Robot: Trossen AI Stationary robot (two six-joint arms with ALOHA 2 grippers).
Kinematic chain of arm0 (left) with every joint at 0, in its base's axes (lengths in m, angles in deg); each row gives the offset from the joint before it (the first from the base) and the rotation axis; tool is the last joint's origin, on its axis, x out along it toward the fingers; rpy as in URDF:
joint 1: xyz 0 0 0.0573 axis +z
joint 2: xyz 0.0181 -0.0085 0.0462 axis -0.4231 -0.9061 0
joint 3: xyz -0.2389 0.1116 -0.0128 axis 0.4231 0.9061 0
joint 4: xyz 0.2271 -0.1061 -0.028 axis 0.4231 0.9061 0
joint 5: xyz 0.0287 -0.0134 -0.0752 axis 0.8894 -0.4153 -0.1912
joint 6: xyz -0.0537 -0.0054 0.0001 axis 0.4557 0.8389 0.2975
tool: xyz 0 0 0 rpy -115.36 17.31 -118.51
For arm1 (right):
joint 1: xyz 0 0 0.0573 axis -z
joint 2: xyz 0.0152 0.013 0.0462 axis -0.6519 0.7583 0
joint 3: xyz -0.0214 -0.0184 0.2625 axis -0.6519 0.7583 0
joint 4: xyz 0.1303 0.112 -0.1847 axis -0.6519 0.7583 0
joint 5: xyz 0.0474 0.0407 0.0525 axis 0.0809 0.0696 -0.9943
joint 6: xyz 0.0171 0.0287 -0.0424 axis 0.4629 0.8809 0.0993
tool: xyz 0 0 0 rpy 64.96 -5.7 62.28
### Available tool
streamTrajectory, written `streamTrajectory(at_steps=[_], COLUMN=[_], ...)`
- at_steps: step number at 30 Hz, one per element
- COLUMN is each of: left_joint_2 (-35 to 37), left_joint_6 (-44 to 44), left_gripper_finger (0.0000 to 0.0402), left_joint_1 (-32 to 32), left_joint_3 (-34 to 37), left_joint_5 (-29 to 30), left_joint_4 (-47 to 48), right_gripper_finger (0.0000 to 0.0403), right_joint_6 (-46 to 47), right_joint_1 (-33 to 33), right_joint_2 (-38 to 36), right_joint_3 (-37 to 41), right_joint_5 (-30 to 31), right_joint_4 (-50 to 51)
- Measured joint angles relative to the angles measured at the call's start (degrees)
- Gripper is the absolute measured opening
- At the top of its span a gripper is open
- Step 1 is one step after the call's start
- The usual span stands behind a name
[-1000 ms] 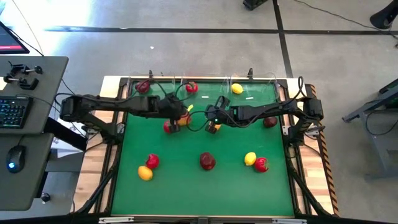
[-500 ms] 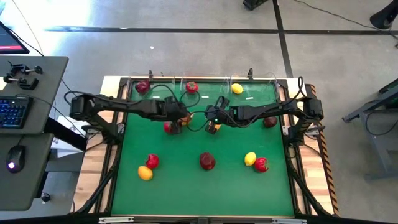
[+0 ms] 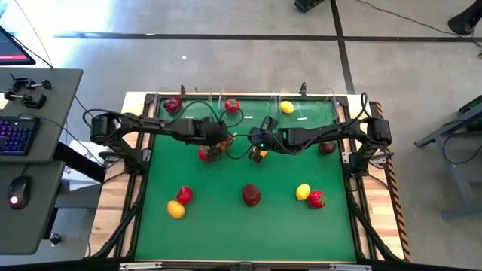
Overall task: Sort produce into baskets
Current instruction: Put the top left apple into the left transparent bin
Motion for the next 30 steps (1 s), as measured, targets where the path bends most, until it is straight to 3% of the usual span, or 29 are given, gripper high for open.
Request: streamTrajectory(at_steps=[6, 13, 19, 30], left_joint_2=[0.02, -0.09, -2.10, -6.82], left_joint_6=[-2.60, -11.95, -18.48, -22.40], left_gripper_finger=[0.0301, 0.0301, 0.0301, 0.0300], left_joint_1=[2.01, 3.40, 4.57, 3.82], left_joint_3=[0.00, 0.00, 0.02, -0.13], left_joint_5=[-0.92, -7.13, -7.15, -5.11], left_joint_4=[0.58, 0.50, -0.53, -1.30], right_gripper_finger=[0.0000, 0.0000, 0.0000, 0.0000], right_joint_6=[0.00, -0.02, -0.07, -0.55], right_joint_1=[0.00, 0.00, 0.00, -0.24], right_joint_2=[0.00, 0.00, 0.00, 0.02], right_joint_3=[0.00, 0.00, 0.00, 0.00], right_joint_5=[-0.24, -0.44, -0.90, -1.49], right_joint_4=[-0.01, 0.01, 0.00, -0.01])
